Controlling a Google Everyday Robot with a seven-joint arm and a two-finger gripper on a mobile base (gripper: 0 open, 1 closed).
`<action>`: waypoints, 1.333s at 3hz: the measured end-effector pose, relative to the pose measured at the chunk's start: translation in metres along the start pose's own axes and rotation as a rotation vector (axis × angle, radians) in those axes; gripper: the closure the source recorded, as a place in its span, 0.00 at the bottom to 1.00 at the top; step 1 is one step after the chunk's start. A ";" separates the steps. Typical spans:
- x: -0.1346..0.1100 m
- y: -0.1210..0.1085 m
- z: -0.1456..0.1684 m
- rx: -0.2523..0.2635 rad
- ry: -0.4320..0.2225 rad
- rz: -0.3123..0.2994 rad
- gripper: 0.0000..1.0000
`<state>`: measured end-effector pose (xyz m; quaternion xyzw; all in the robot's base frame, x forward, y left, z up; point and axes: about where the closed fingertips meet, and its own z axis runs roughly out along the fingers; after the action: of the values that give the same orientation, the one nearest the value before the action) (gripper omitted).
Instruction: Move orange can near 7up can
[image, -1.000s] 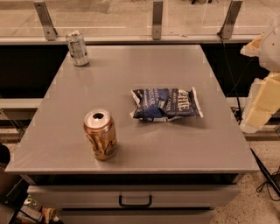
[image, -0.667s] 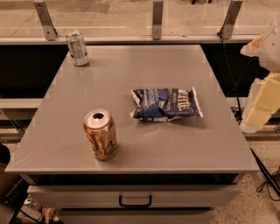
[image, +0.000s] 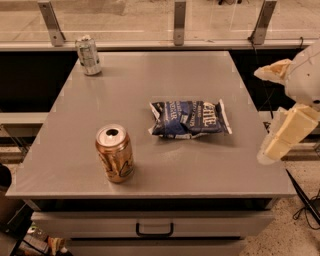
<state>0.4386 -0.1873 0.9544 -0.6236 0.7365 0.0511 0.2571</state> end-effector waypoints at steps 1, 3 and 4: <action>-0.018 0.010 0.035 -0.063 -0.209 -0.022 0.00; -0.088 0.038 0.039 -0.199 -0.625 -0.016 0.00; -0.099 0.039 0.033 -0.205 -0.662 -0.010 0.00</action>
Offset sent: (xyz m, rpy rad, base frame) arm -0.0129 0.1287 0.0043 0.7422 0.0135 0.3299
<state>0.4210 -0.0778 0.9603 -0.5992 0.6011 0.3232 0.4185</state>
